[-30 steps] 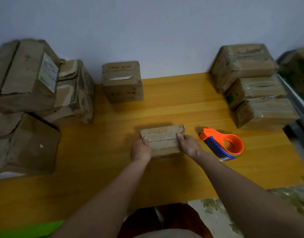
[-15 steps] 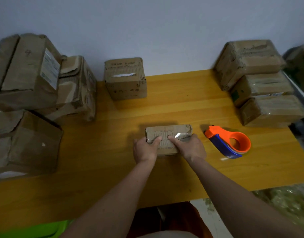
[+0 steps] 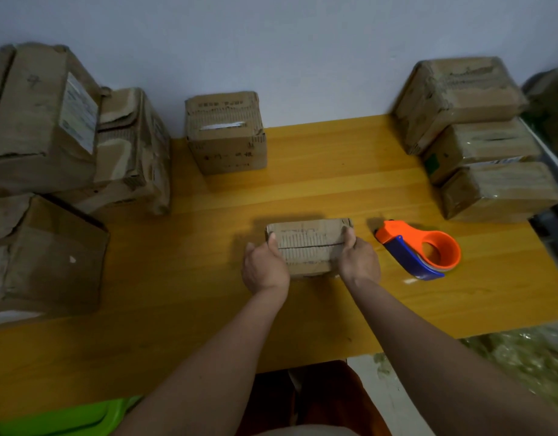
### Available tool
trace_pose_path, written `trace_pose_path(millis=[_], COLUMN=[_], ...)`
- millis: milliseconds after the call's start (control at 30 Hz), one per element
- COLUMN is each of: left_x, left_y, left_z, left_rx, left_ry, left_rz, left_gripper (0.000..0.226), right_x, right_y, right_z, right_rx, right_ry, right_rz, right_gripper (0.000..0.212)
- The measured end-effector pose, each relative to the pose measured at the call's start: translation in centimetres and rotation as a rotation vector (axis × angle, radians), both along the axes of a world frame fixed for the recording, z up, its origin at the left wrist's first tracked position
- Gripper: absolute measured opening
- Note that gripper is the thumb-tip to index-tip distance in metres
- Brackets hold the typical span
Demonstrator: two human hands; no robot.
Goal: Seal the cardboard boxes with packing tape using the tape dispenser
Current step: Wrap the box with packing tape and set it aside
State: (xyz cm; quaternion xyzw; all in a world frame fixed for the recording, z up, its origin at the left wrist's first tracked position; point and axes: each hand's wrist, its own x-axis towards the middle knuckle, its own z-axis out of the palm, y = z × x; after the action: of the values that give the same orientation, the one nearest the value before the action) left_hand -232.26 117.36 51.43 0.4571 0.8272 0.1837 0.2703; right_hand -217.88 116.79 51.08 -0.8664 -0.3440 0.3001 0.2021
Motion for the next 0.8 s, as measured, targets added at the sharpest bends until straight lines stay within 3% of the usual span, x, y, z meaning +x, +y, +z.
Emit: trace_pose_path(millis=[67, 167, 233, 333, 467, 567, 667, 800], left_x=[-0.1, 0.1, 0.0, -0.2, -0.2, -0.5, -0.9, -1.8], left_y=[-0.4, -1.9, -2.4, -1.9, -1.9, -1.9, -1.7, -0.7], left_z=[0.3, 0.0, -0.4, -0.6, -0.6, -0.7, -0.5, -0.3], left_rx=[-0.018, -0.042, -0.033, -0.002, 0.033, 0.025, 0.019, 0.055], left_ry=[-0.032, -0.085, -0.192, -0.314, -0.333, -0.293, -0.249, -0.130], left_rz=[0.006, -0.033, 0.042, 0.147, 0.186, 0.198, 0.155, 0.016], left_gripper=[0.058, 0.059, 0.061, 0.039, 0.038, 0.041, 0.041, 0.039], right_x=[-0.1, -1.2, -1.4, -0.8, -0.1, 0.1, 0.7, 1.4], right_y=[-0.1, -1.0, -1.1, -0.7, -1.3, -2.2, -1.7, 0.3], right_z=[0.3, 0.8, 0.7, 0.2, -0.3, -0.1, 0.5, 1.2], right_rx=[-0.049, -0.127, -0.125, -0.100, 0.019, 0.085, 0.004, -0.057], right_ry=[0.022, -0.058, -0.058, 0.006, 0.050, 0.011, -0.031, -0.053], right_rz=[0.026, 0.102, 0.132, 0.158, 0.185, 0.200, 0.207, 0.292], right_gripper=[0.067, 0.094, 0.101, 0.087, 0.047, 0.051, 0.062, 0.058])
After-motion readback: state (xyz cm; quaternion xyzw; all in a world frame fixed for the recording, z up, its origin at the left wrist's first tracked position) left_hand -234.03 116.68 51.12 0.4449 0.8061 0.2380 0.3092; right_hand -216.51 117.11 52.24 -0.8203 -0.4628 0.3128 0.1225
